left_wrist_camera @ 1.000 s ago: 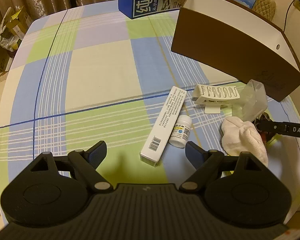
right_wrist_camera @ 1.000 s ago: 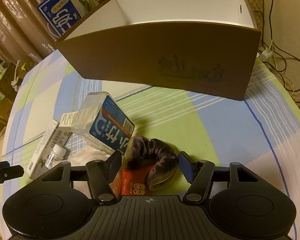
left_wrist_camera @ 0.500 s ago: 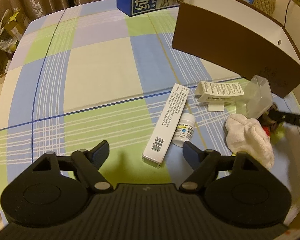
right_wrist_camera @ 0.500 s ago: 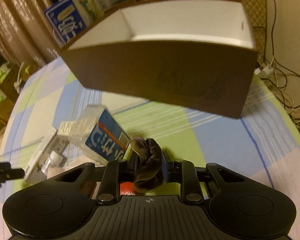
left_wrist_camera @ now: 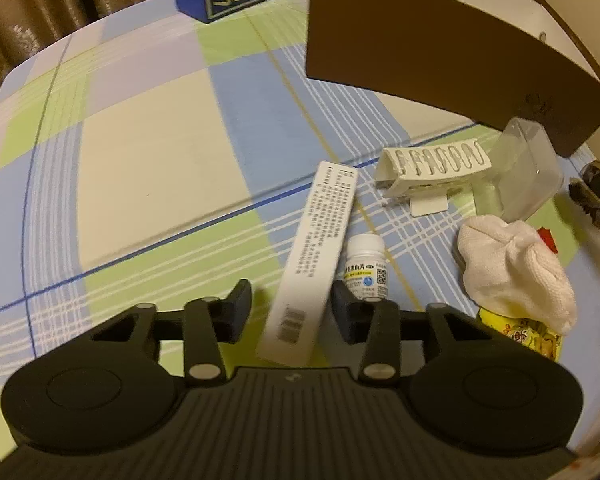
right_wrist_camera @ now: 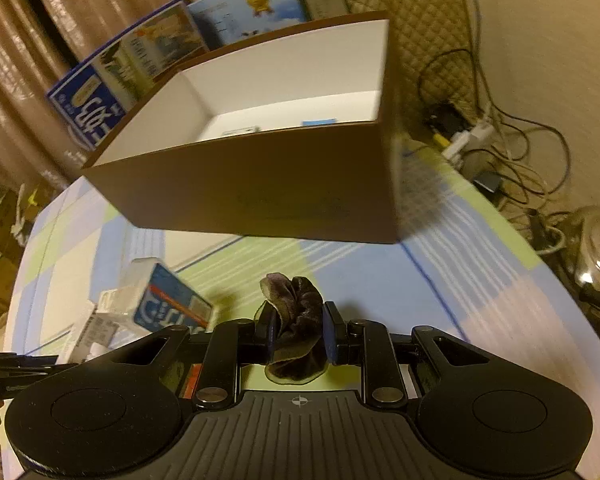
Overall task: Organize objects
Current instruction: 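Grasp the white medicine box with the left tool while the right tool grasps the brown scrunchie, then lift the white medicine box and brown scrunchie and carry them over the brown box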
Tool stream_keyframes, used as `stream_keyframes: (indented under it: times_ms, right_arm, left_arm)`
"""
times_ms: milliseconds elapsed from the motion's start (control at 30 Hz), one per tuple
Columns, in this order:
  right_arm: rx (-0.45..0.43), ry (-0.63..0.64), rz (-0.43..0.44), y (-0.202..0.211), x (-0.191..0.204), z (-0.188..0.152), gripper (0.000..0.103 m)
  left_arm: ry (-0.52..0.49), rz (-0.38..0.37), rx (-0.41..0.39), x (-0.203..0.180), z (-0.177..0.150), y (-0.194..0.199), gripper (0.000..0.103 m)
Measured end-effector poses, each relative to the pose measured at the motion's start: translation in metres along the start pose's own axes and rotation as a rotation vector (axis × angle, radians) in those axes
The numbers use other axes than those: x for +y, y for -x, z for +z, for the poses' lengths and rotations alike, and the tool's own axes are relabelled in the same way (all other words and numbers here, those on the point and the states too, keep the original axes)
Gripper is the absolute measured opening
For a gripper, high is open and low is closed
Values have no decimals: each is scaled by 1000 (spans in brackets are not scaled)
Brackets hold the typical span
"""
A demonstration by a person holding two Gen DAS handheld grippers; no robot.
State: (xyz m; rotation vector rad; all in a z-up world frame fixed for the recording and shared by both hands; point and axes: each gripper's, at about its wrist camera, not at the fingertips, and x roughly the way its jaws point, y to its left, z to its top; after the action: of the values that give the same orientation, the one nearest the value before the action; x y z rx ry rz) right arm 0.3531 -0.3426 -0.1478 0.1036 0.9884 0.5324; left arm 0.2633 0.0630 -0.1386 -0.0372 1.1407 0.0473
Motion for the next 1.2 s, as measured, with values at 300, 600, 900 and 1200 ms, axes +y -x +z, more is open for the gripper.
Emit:
stream_keyframes:
  times_ms: [300, 600, 900, 1200]
  right_arm:
    - [-4, -38, -35, 14, -19, -7, 20]
    - [-5, -37, -35, 19, -20, -7, 20]
    - [-29, -42, -17, 31, -19, -5, 20]
    - [-43, -38, 10, 42, -17, -7, 20]
  left_arm:
    - [-9, 11, -6, 0, -5, 0, 22]
    - [63, 18, 12, 14, -8, 0, 23]
    - [48, 34, -3, 10, -3, -3, 21]
    - [87, 40, -44, 17, -8, 23, 21]
